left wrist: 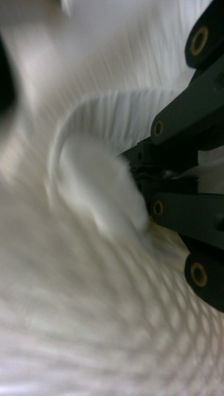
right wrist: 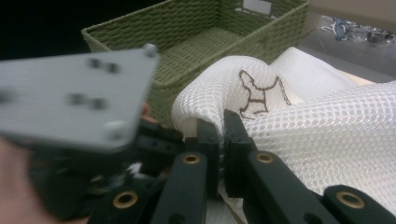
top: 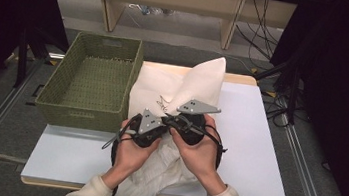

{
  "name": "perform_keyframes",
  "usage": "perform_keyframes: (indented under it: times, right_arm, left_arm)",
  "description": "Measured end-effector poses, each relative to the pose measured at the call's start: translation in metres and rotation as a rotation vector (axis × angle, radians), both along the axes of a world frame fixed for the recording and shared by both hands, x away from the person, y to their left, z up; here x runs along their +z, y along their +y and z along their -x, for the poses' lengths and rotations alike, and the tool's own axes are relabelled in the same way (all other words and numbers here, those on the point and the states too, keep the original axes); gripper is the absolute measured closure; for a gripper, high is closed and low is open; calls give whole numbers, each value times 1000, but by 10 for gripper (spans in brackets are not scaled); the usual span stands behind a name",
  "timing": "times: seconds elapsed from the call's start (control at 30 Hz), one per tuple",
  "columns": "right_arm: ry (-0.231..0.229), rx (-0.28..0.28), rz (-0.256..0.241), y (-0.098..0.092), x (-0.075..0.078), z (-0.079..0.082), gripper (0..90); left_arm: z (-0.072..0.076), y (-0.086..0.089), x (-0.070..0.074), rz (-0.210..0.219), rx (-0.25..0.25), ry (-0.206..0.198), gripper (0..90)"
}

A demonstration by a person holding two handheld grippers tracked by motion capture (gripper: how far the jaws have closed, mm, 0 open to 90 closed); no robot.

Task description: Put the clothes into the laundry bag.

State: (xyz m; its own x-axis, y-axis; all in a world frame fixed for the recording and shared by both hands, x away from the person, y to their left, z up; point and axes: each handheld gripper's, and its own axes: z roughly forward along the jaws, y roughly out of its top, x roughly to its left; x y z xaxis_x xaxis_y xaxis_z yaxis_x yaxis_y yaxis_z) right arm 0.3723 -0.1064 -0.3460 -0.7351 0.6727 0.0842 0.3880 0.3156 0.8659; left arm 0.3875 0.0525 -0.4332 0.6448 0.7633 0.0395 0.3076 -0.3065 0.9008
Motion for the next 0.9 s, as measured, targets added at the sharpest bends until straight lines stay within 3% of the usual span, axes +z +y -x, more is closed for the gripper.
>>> perform_keyframes:
  times: [0.07, 0.13, 0.2, 0.4, 0.53, 0.63, 0.67, 0.7, 0.77, 0.83, 0.9]
  right_arm:
    - [13, -16, 10, -2, -2, -3, 885]
    - [27, -24, 2, -4, -5, -6, 885]
    - [8, -26, 8, -6, -5, -9, 884]
    - [12, -42, 9, -9, -3, -9, 884]
    - [12, -41, 15, -10, -3, -10, 884]
    - [25, -52, 10, -10, -2, -9, 883]
    - [18, -48, 14, -10, -2, -10, 883]
    - [22, -51, 14, -10, -2, -10, 883]
    - [21, -38, 15, -9, -3, -10, 883]
    - [10, -42, 24, -10, -3, -10, 882]
    - [31, -39, 12, -9, -3, -9, 882]
  left_arm:
    - [-2, 1, -4, -27, -16, 25, 828]
    - [2, 1, -5, -16, -24, 28, 767]
    - [6, 3, -1, -11, -42, 30, 662]
    - [28, 17, 14, 13, -102, 38, 381]
    - [42, 27, 23, 12, -151, 34, 298]
    - [52, 27, 22, 7, -186, 81, 251]
    - [53, 25, 20, 2, -194, 90, 238]
    - [53, 24, 16, -57, -202, 80, 235]
    - [52, 20, 9, -96, -186, 85, 211]
    - [49, 16, 2, -118, -188, 93, 196]
    - [46, 11, -8, -136, -184, 100, 187]
